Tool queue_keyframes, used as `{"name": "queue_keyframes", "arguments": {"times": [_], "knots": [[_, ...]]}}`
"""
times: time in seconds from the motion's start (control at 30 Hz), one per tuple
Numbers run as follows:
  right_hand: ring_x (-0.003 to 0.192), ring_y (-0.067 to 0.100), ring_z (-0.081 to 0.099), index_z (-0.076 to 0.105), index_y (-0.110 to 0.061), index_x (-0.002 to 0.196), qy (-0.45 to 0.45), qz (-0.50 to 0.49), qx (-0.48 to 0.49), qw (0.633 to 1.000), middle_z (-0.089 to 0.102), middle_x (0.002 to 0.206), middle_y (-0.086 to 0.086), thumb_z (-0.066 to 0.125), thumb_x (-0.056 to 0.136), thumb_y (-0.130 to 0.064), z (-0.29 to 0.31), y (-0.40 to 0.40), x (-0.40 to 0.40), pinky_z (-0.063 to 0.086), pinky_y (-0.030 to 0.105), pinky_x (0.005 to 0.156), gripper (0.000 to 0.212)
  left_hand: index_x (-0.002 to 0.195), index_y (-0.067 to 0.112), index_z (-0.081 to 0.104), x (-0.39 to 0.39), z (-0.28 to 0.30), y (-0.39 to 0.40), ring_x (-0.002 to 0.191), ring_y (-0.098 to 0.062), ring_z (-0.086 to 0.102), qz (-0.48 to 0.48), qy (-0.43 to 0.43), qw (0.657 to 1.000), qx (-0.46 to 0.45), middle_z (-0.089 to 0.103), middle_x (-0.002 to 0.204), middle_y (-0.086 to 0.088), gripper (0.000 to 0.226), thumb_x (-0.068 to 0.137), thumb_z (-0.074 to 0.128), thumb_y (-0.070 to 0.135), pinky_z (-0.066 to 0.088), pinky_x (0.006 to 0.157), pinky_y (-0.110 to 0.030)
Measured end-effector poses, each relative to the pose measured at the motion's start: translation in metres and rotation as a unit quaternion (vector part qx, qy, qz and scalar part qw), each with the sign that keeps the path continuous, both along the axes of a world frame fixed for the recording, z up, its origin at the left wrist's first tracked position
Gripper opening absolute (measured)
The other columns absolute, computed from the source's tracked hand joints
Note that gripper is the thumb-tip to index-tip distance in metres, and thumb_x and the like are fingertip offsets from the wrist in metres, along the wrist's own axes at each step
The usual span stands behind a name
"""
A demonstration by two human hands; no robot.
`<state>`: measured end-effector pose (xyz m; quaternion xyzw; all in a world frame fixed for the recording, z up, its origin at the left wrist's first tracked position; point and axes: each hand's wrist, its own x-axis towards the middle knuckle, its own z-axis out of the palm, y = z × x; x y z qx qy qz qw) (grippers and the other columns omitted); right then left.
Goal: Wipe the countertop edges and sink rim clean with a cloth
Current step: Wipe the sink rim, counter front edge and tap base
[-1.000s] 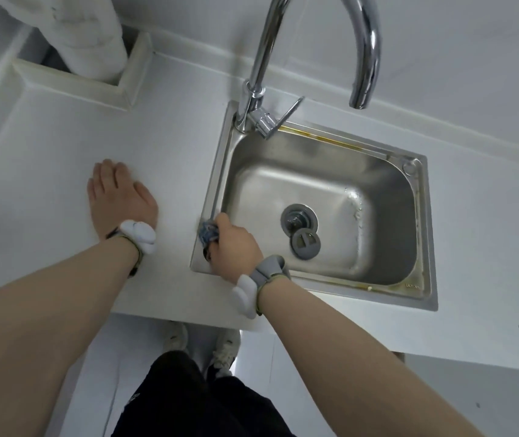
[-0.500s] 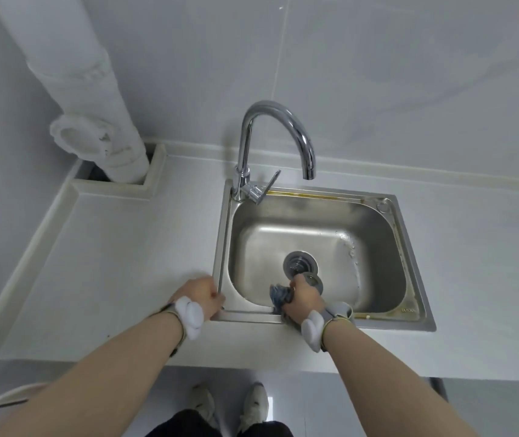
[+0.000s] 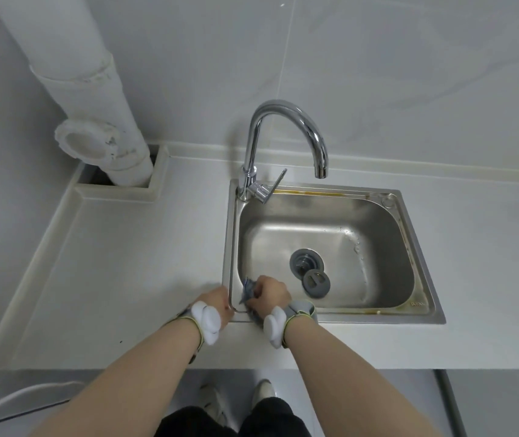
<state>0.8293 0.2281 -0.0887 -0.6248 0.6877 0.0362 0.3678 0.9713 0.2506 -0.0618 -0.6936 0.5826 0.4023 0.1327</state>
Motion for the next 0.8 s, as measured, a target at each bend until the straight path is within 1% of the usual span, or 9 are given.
{"name": "queue_keyframes", "arguments": {"times": [0.1,0.2,0.27,0.33,0.47,0.53,0.6,0.7,0.8], "knots": [[0.093,0.027,0.061,0.048,-0.023,0.065,0.011,-0.011,0.005,1.0,0.059,0.085,-0.001,0.068,0.072,-0.02,-0.004,0.003,-0.024,0.039,0.021,0.064,0.021,0.125,0.002,0.052,0.0,-0.005,-0.003,0.115,-0.026,0.058,-0.012,0.002,1.0,0.005,0.059,0.126,-0.011,0.034,0.098,0.05,0.023,0.045,0.087,-0.026],[0.094,0.025,0.062,0.061,-0.026,0.076,0.024,-0.018,-0.001,1.0,0.067,0.094,0.003,0.064,0.077,-0.02,-0.005,0.005,-0.057,0.045,0.023,0.069,0.006,0.129,0.005,0.049,-0.002,-0.011,-0.005,0.117,-0.022,0.055,-0.019,0.002,1.0,0.019,0.055,0.13,-0.008,0.033,0.099,0.044,0.02,0.043,0.087,-0.023],[0.096,0.027,0.062,0.065,-0.023,0.085,0.042,-0.014,-0.006,0.999,0.067,0.099,0.005,0.061,0.081,-0.02,-0.005,0.006,-0.083,0.045,0.025,0.071,0.007,0.129,0.007,0.05,-0.008,-0.013,-0.005,0.108,-0.02,0.056,-0.026,-0.013,0.999,0.015,0.057,0.12,-0.006,0.033,0.099,0.042,0.02,0.04,0.08,-0.022],[0.097,0.028,0.06,0.062,-0.023,0.088,0.074,-0.015,-0.02,0.997,0.067,0.101,0.007,0.057,0.084,-0.021,-0.004,0.008,-0.115,0.043,0.025,0.07,0.007,0.122,0.009,0.057,-0.012,-0.012,-0.007,0.094,-0.022,0.059,-0.005,-0.037,0.999,-0.005,0.061,0.105,-0.005,0.033,0.095,0.049,0.025,0.041,0.073,-0.024],[0.098,0.029,0.059,0.046,-0.025,0.085,0.157,0.004,-0.031,0.987,0.062,0.103,0.011,0.048,0.088,-0.02,-0.006,0.009,-0.195,0.04,0.028,0.071,0.006,0.112,0.011,0.067,-0.021,-0.005,-0.022,0.095,-0.023,0.066,0.008,-0.049,0.999,-0.009,0.068,0.101,-0.006,0.03,0.093,0.052,0.028,0.042,0.069,-0.024],[0.1,0.028,0.058,0.046,-0.023,0.092,0.212,0.001,-0.033,0.977,0.059,0.107,0.01,0.045,0.09,-0.019,-0.005,0.008,-0.241,0.039,0.028,0.073,0.004,0.111,0.01,0.068,-0.032,-0.002,-0.033,0.1,-0.025,0.066,0.03,-0.043,0.998,-0.015,0.069,0.105,-0.007,0.031,0.093,0.052,0.03,0.043,0.069,-0.024],[0.1,0.027,0.059,0.048,-0.019,0.104,0.253,0.003,-0.028,0.967,0.058,0.108,0.009,0.046,0.09,-0.02,-0.005,0.003,-0.277,0.041,0.03,0.076,0.014,0.115,0.008,0.064,-0.043,0.006,-0.043,0.104,-0.026,0.064,0.045,-0.034,0.998,-0.01,0.067,0.115,-0.008,0.033,0.094,0.05,0.03,0.042,0.071,-0.023],[0.099,0.028,0.059,0.042,-0.019,0.1,0.246,0.049,0.013,0.968,0.06,0.109,0.01,0.048,0.087,-0.022,-0.004,-0.005,-0.294,0.042,0.031,0.079,0.014,0.125,0.005,0.055,-0.062,0.015,-0.048,0.109,-0.024,0.059,0.064,-0.021,0.998,0.004,0.06,0.125,-0.009,0.039,0.097,0.049,0.03,0.04,0.072,-0.02],[0.106,0.029,0.06,0.048,-0.017,0.109,0.19,0.085,0.034,0.977,0.061,0.113,0.01,0.048,0.088,-0.021,0.001,-0.009,-0.272,0.046,0.033,0.084,0.021,0.117,0.006,0.06,-0.086,0.013,-0.049,0.096,-0.025,0.061,0.084,-0.028,0.996,-0.015,0.063,0.117,-0.01,0.036,0.096,0.05,0.033,0.041,0.069,-0.021]]}}
